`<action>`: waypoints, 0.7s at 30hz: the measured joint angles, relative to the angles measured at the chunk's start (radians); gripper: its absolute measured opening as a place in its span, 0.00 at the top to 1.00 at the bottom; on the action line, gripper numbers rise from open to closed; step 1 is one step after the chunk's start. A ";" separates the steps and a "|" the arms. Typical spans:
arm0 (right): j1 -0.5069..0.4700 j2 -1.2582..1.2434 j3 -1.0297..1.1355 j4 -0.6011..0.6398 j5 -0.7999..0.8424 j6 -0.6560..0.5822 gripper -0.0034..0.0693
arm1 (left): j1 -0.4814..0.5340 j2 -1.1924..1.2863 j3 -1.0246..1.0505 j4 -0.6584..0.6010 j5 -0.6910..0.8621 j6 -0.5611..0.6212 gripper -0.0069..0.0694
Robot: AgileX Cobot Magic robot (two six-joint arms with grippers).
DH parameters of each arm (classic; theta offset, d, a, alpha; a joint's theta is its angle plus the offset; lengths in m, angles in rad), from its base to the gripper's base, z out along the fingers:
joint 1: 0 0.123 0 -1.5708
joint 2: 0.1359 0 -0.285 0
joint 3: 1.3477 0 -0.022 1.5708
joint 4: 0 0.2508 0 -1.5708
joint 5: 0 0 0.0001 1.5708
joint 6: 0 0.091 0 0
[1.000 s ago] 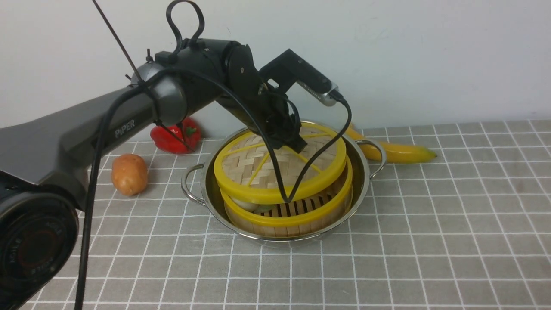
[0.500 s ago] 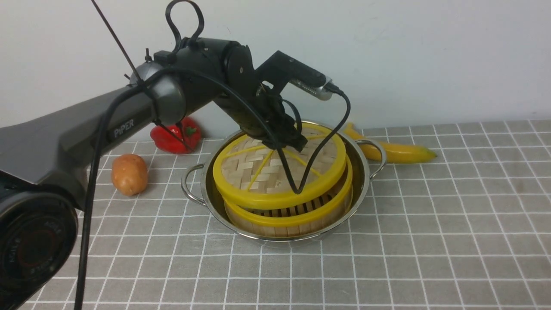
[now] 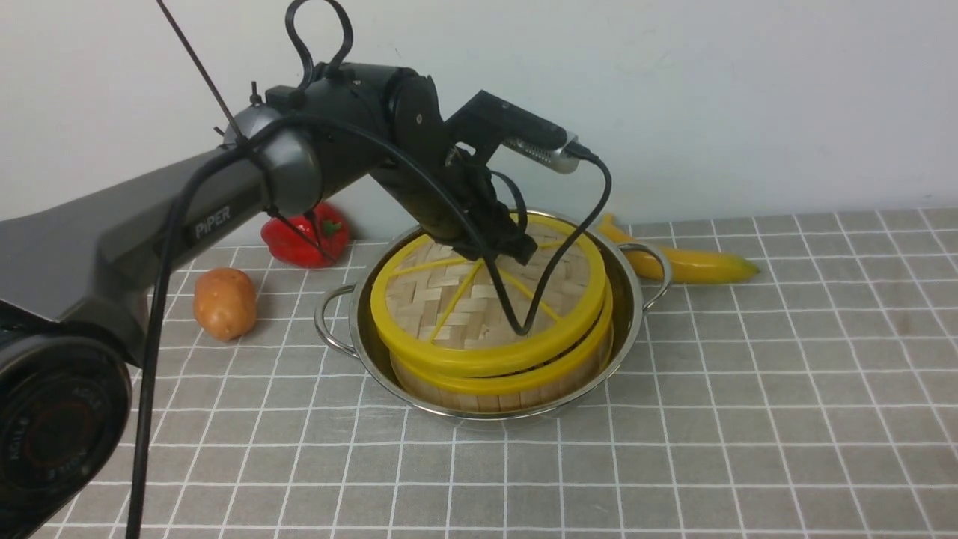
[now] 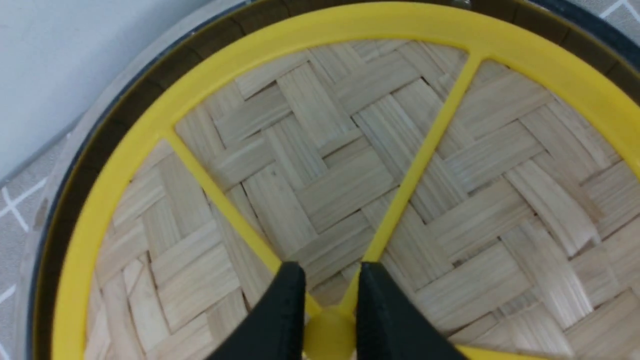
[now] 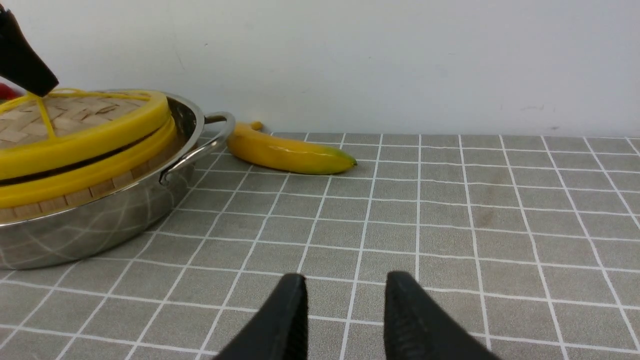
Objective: Place the steamer in the pot on the grey tablecloth, and put the lid on the steamer.
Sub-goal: 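Place the yellow bamboo steamer lid onto the steamer in the pot with the left gripper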
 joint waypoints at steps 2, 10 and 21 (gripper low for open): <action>0.000 0.000 0.000 0.000 0.000 0.000 0.62 | 0.000 -0.004 0.000 -0.008 0.010 0.000 0.75; 0.000 0.000 0.000 0.000 0.000 0.000 0.62 | 0.000 -0.022 0.001 -0.047 0.044 0.000 0.75; 0.000 0.000 0.000 0.000 0.000 0.000 0.62 | 0.000 -0.017 0.001 -0.064 0.019 0.003 0.75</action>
